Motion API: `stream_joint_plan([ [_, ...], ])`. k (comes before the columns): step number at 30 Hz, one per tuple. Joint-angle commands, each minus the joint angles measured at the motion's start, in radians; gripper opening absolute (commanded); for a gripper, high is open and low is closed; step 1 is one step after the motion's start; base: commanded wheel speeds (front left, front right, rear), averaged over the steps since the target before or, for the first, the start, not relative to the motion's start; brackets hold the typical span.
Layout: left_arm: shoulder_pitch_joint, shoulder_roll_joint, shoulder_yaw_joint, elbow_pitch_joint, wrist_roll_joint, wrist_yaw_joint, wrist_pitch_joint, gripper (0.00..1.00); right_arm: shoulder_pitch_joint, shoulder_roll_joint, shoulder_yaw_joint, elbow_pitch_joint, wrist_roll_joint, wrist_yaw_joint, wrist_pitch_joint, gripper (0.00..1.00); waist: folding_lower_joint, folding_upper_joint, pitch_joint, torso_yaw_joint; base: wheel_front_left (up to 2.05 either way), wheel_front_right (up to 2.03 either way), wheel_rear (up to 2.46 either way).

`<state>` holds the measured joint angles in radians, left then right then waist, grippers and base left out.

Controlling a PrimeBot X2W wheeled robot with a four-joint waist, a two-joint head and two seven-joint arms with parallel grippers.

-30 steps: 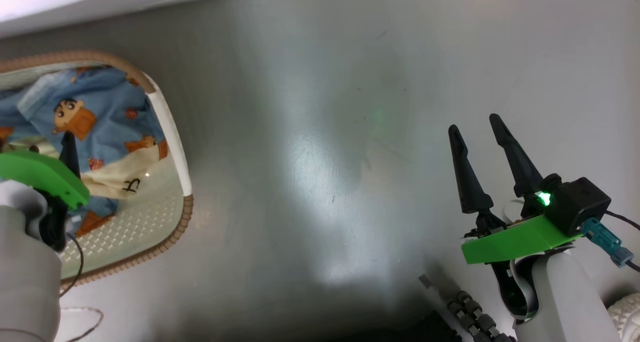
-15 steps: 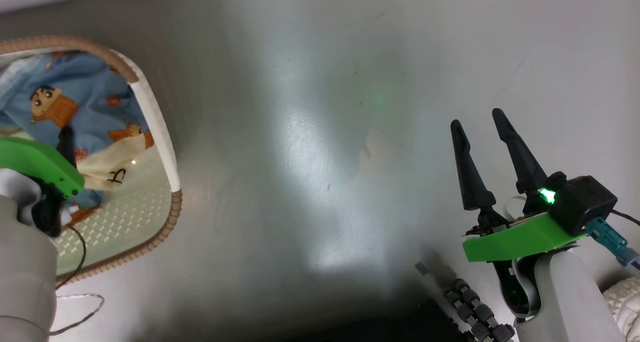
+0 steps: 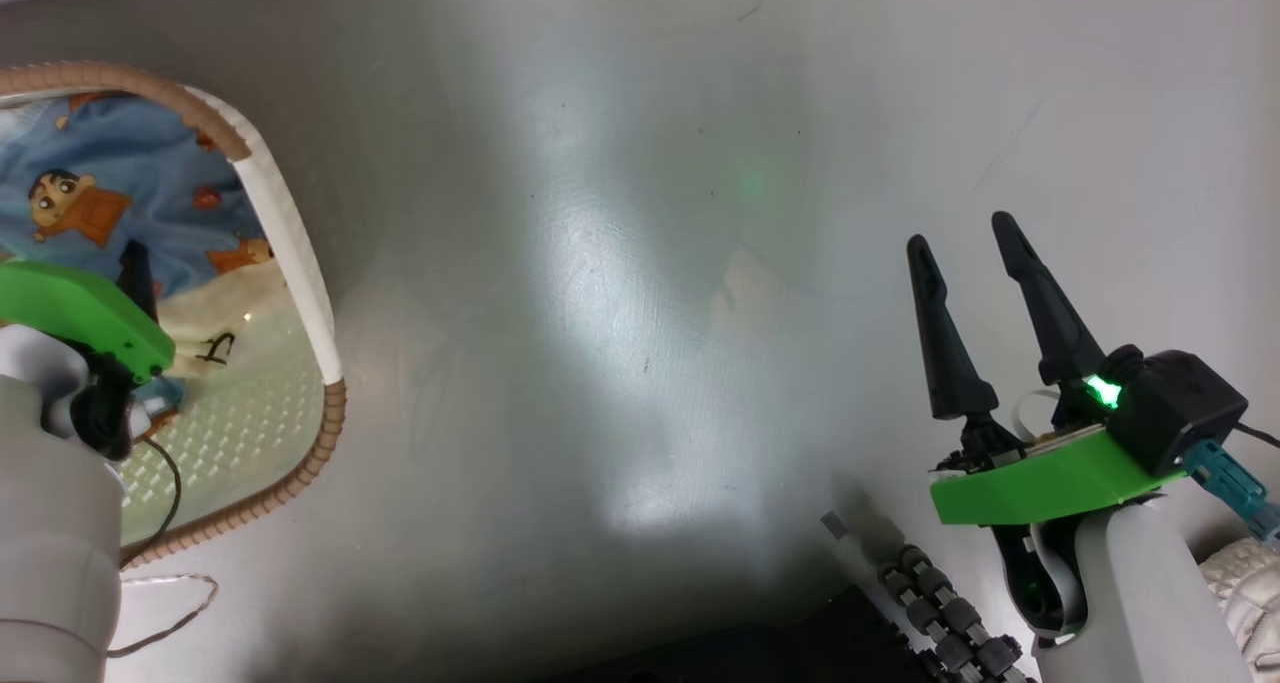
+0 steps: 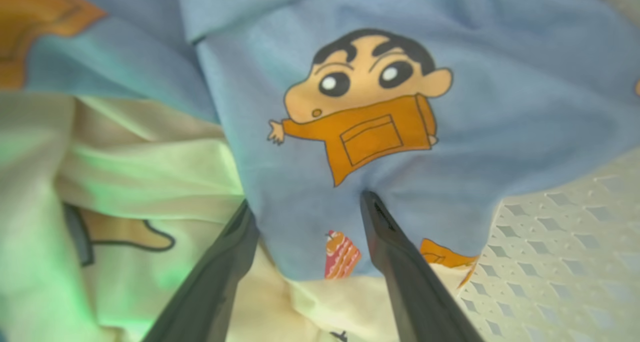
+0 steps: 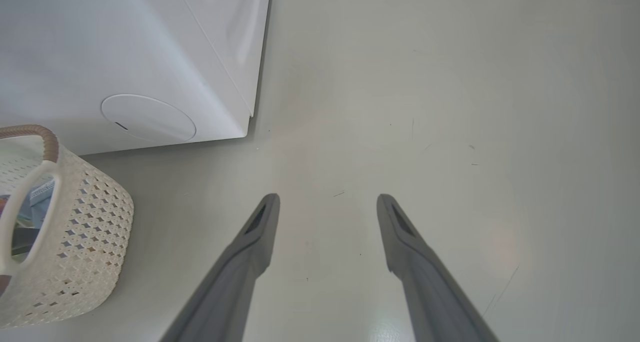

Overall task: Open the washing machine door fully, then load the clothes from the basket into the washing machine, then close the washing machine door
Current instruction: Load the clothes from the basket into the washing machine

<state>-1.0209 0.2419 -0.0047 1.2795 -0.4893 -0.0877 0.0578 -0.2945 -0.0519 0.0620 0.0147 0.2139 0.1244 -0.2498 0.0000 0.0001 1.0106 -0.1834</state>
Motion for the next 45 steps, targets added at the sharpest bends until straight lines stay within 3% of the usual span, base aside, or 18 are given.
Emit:
stream_joint_plan([
  [1, 0.031, 0.037, 0.013, 0.002, -0.009, 0.008, -0.009, 1.00, 0.059, 0.002, 0.019, -0.021, -0.007, 0.006, -0.012, 1.00, 0.0000, -0.0001, -0.001, -0.002, 0.00, 0.00, 0.00],
  [5, 0.030, 0.016, 0.012, 0.003, -0.021, 0.000, -0.037, 1.00, 0.082, 0.002, 0.001, -0.038, -0.019, 0.006, -0.012, 1.00, 0.0000, -0.0001, -0.005, -0.002, 0.00, 0.00, 0.00],
  [6, 0.028, 0.011, 0.012, 0.002, -0.023, -0.004, -0.046, 0.75, 0.084, 0.002, -0.001, -0.040, -0.020, 0.006, -0.012, 1.00, 0.0000, -0.0001, -0.005, -0.001, 0.00, 0.00, 0.00],
  [7, 0.026, 0.007, 0.011, 0.002, -0.025, -0.007, -0.055, 0.34, 0.085, 0.002, -0.003, -0.040, -0.021, 0.006, -0.012, 1.00, 0.0000, -0.0001, -0.005, 0.000, 0.00, 0.00, 0.00],
  [8, 0.025, 0.004, 0.009, 0.002, -0.026, -0.009, -0.062, 0.00, 0.083, 0.002, -0.001, -0.040, -0.020, 0.006, -0.012, 1.00, 0.0000, -0.0001, -0.006, 0.001, 0.00, 0.00, 0.00],
  [18, 0.060, 0.019, 0.011, 0.004, -0.048, -0.030, -0.162, 0.00, 0.031, 0.002, 0.008, -0.033, -0.012, 0.006, -0.012, 1.00, 0.0000, -0.0001, -0.043, 0.007, 0.00, 0.00, 0.00],
  [34, 0.209, -0.107, -0.005, -0.074, -0.166, -0.043, -0.286, 0.00, 0.033, -0.022, -0.030, -0.006, -0.086, 0.006, -0.012, 1.00, 0.0000, -0.0001, -0.228, 0.122, 0.00, 0.00, 0.00],
  [45, 0.335, -0.122, -0.078, -0.177, -0.253, -0.043, -0.313, 0.00, 0.043, -0.045, -0.005, 0.018, -0.080, 0.006, 0.004, 1.00, 0.0000, -0.0001, -0.357, 0.155, 0.00, 0.00, 0.00],
])
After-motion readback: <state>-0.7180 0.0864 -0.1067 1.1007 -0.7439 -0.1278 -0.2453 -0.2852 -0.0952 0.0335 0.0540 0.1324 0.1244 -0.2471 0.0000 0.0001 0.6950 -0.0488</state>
